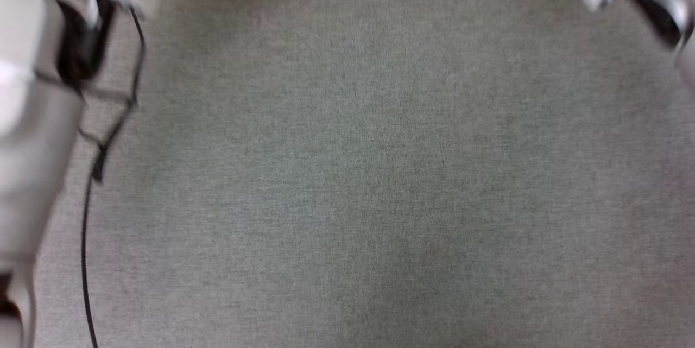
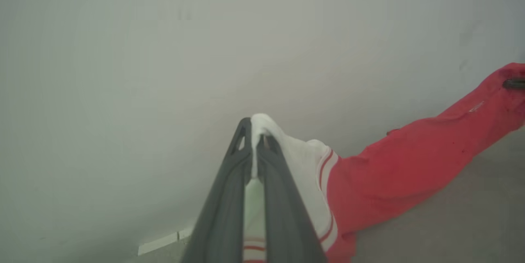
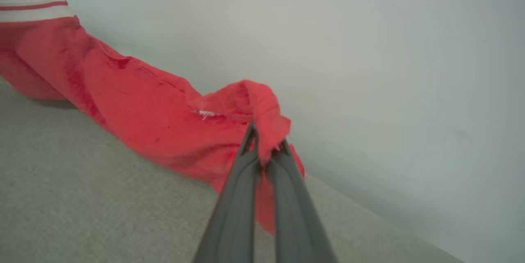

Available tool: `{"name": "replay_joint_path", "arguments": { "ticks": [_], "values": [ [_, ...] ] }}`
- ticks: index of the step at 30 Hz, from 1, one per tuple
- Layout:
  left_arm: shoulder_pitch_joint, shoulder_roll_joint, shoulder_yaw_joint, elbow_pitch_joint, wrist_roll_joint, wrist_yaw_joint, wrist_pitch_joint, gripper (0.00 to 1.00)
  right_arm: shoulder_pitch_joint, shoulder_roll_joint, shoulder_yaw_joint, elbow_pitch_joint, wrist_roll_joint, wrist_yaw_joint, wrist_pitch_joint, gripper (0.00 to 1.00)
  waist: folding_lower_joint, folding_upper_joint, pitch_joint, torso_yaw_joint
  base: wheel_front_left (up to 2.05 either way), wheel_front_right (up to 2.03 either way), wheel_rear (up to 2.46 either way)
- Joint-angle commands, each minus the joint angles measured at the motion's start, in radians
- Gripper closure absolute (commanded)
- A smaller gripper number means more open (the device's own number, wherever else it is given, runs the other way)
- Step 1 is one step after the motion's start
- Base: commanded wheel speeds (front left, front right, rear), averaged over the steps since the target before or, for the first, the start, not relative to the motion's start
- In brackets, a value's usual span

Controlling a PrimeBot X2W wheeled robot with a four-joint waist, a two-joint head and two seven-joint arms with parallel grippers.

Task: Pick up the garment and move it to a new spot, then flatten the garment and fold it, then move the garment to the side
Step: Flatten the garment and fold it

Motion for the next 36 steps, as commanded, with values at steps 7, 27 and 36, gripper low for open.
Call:
{"name": "replay_joint_path", "arguments": {
  "ticks": [7,27,36],
  "values": [
    [0.365,0.024,-0.002,-0.164,-0.007,0.068,-0.009,1.0,0.236,-0.071,0.111,-0.054,0.097,-0.001,-0.044,1.0,-0.0001,-0.0001,-0.143,0.015,0.0,0.0,0.0],
    [1.185,0.103,-0.072,-0.462,-0.129,0.241,0.011,1.0,0.776,-0.218,0.226,-0.175,0.273,-0.001,-0.068,1.0,-0.0001,-0.0001,-0.457,0.025,0.0,0.0,0.0],
    [1.367,0.133,-0.108,-0.539,-0.168,0.293,0.051,1.0,1.015,-0.303,0.204,-0.272,0.302,-0.001,-0.062,1.0,-0.0001,-0.0001,-0.543,0.043,0.0,0.0,0.0]
  ]
}}
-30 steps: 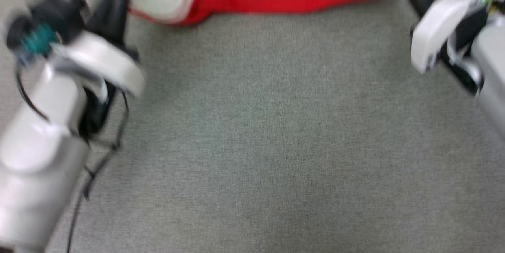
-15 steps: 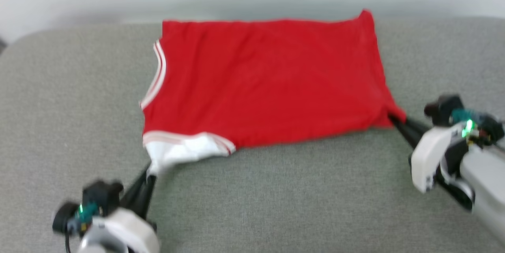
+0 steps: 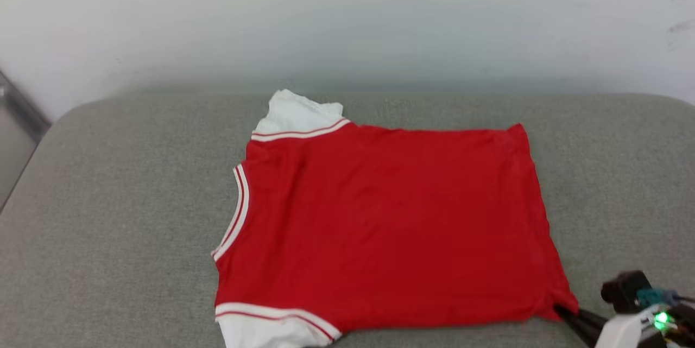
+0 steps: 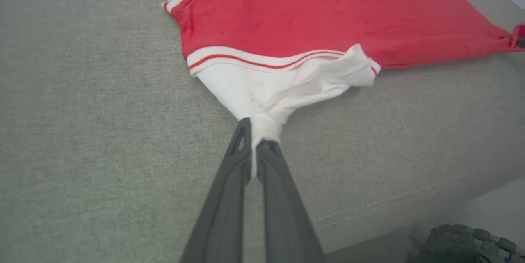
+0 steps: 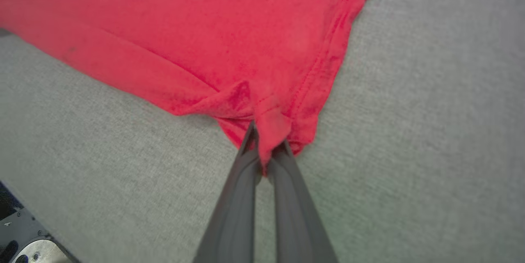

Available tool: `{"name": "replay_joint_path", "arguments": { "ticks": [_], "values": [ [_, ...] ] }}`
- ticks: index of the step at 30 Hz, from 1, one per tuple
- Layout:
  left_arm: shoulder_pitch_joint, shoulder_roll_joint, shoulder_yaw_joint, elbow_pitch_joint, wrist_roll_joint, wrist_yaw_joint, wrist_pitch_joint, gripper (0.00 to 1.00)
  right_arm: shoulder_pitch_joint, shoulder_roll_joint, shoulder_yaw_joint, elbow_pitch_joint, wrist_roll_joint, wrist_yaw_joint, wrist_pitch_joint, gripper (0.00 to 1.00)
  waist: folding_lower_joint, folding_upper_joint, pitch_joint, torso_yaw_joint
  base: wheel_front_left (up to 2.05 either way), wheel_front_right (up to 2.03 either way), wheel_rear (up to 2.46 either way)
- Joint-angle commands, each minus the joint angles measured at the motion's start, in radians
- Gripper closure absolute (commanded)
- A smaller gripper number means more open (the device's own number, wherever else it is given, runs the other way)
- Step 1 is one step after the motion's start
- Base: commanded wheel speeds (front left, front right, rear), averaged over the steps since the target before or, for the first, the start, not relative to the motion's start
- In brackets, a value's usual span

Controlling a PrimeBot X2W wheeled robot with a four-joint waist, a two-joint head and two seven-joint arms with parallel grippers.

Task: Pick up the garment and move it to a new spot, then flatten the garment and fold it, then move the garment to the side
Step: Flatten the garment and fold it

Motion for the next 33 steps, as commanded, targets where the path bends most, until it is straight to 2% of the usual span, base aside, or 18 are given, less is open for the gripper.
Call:
{"name": "replay_joint_path", "arguments": {
  "ticks": [1,8,13,23,27,33],
  "values": [
    [0.041,0.006,-0.001,-0.02,-0.016,0.016,0.009,1.0,0.054,-0.026,-0.02,-0.023,0.008,-0.001,0.0,1.0,0.0003,0.0,-0.023,0.005,0.0,0.0,0.0],
    [0.12,0.028,-0.021,-0.068,-0.042,0.035,0.041,1.0,0.172,-0.066,-0.085,-0.107,-0.012,-0.001,0.037,1.0,0.0003,0.0,-0.032,-0.001,0.0,0.0,0.0],
    [0.061,0.03,-0.02,-0.07,-0.008,0.025,0.032,1.0,0.197,-0.05,-0.155,-0.135,-0.036,-0.001,0.062,1.0,0.0003,0.0,-0.029,0.005,0.0,0.0,0.0],
    [-0.176,0.063,-0.028,-0.012,0.109,-0.05,0.064,1.0,0.165,-0.021,-0.303,-0.201,-0.096,-0.001,0.118,1.0,0.0003,0.0,0.009,0.002,0.0,0.0,0.0],
    [-0.254,0.06,-0.015,0.001,0.113,-0.069,0.079,1.0,0.142,-0.013,-0.34,-0.227,-0.117,-0.001,0.142,1.0,0.0003,0.0,0.036,-0.009,0.0,0.0,0.0],
    [-0.393,0.068,0.009,0.048,0.117,-0.119,0.107,1.0,0.094,0.007,-0.396,-0.264,-0.148,-0.001,0.186,1.0,0.0003,0.0,0.097,-0.037,0.0,0.0,0.0]
  ]
}}
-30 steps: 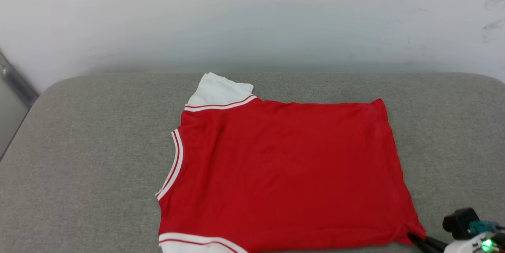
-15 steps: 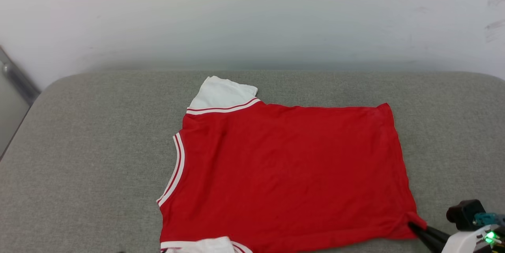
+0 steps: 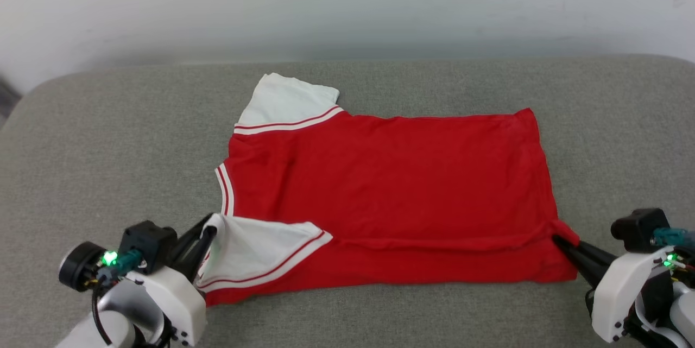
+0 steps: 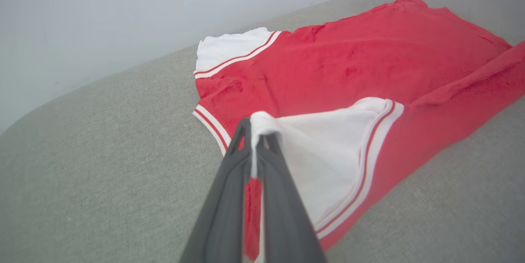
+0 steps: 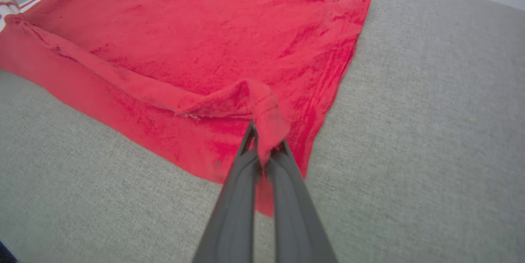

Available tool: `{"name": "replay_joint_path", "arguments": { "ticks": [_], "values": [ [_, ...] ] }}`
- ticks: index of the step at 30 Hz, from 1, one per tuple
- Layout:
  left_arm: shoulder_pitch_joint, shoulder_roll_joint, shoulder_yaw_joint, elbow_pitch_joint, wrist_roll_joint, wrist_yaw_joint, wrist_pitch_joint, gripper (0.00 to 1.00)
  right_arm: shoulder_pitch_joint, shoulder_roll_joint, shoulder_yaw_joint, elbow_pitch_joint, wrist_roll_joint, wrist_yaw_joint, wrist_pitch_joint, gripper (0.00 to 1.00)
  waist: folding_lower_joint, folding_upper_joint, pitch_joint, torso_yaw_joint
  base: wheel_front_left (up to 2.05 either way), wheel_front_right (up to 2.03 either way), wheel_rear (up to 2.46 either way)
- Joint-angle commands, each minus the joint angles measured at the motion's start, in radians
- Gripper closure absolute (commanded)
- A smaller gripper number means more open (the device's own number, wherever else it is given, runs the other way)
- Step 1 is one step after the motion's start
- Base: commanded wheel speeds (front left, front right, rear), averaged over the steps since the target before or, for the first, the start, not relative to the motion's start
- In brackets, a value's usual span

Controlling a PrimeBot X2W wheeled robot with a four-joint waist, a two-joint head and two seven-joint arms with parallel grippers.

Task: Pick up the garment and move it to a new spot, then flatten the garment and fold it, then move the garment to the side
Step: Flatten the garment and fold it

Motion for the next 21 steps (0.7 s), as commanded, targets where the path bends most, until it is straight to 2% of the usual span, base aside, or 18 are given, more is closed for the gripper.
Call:
{"name": "replay_joint_path", "arguments": {
  "ticks": [1,11,21],
  "values": [
    [-0.035,0.007,0.006,0.017,0.007,-0.011,0.004,1.0,-0.023,0.007,-0.011,-0.007,-0.006,-0.001,0.009,1.0,-0.0001,0.0,0.032,-0.017,0.0,0.0,0.0],
    [-0.215,-0.013,-0.009,0.17,0.039,-0.097,0.025,1.0,-0.119,0.038,-0.038,0.009,-0.037,-0.001,0.056,1.0,-0.0001,0.0,0.159,-0.036,0.0,0.0,0.0],
    [-0.309,-0.098,-0.045,0.371,0.032,-0.161,0.01,1.0,-0.198,0.054,0.0,0.062,-0.057,-0.001,0.089,1.0,-0.0001,0.0,0.25,-0.035,0.0,0.0,0.0]
  ]
}}
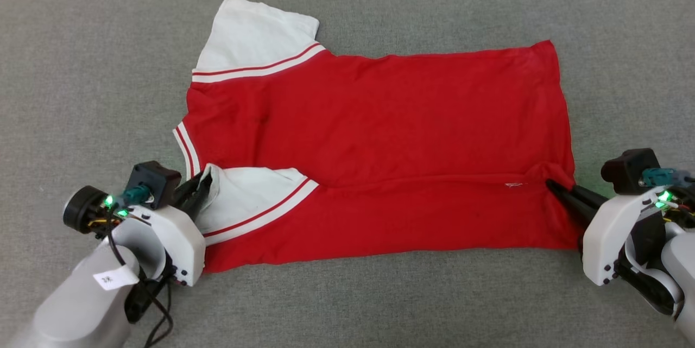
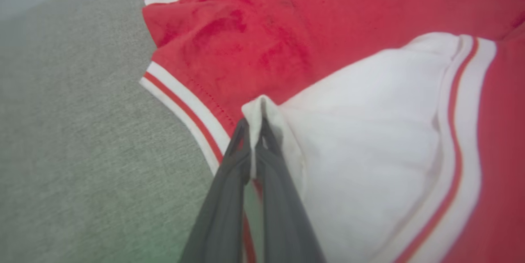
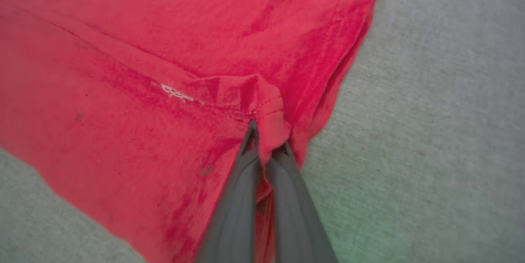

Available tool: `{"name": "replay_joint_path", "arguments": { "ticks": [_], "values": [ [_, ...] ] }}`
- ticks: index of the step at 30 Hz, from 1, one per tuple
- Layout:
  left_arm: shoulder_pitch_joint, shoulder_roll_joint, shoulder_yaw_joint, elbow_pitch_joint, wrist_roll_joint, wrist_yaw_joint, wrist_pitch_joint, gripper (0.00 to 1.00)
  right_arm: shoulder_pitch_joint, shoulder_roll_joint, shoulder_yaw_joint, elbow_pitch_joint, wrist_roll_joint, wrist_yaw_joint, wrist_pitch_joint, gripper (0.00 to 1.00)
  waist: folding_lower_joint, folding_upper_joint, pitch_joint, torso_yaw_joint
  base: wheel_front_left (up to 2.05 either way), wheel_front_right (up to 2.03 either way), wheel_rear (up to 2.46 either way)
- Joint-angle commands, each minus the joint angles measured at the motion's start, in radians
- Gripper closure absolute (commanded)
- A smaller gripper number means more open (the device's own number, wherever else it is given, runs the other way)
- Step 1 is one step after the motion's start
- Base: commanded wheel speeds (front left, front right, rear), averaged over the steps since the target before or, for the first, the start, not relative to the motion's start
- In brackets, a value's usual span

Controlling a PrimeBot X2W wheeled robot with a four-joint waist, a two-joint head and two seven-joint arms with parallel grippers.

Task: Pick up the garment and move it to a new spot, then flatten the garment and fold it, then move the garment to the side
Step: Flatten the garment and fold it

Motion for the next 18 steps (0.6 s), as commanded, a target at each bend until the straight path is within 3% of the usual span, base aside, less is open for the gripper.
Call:
{"name": "replay_joint_path", "arguments": {
  "ticks": [1,8,9,10,11,12,18],
  "values": [
    [-0.013,-0.016,-0.011,0.032,-0.005,-0.013,-0.008,1.0,-0.014,0.002,0.016,0.012,-0.009,-0.001,0.005,1.0,-0.0002,0.0,0.01,0.0,0.0,0.0,0.0],
    [-0.043,-0.068,-0.05,0.165,-0.029,-0.048,-0.012,1.0,-0.021,0.018,0.048,0.038,0.013,-0.001,0.006,1.0,-0.0002,0.0,-0.003,0.002,0.0,0.0,0.0],
    [-0.046,-0.074,-0.054,0.179,-0.037,-0.049,-0.015,0.96,-0.021,0.018,0.052,0.038,0.018,0.0,0.01,0.93,-0.0002,0.0,-0.011,0.003,0.0,0.0,0.0],
    [-0.051,-0.076,-0.058,0.193,-0.039,-0.053,-0.014,0.51,-0.021,0.018,0.054,0.036,0.023,0.0,0.01,0.61,-0.0002,0.0,-0.018,0.004,0.0,0.0,0.0],
    [-0.059,-0.075,-0.061,0.2,-0.037,-0.055,-0.019,0.0,-0.022,0.016,0.054,0.029,0.022,0.0,0.004,0.04,-0.0002,0.0,-0.026,0.006,0.0,0.0,0.0],
    [-0.066,-0.076,-0.057,0.205,-0.042,-0.057,-0.029,0.0,-0.026,0.013,0.049,0.024,0.019,0.0,-0.011,0.0,-0.0002,0.0,-0.036,0.007,0.0,0.0,0.0],
    [-0.115,-0.04,-0.058,0.198,-0.044,-0.06,-0.036,0.0,0.0,0.009,0.036,0.007,0.016,-0.001,-0.037,0.0,-0.0002,0.0,-0.097,0.024,0.0,0.0,0.0]
  ]
}}
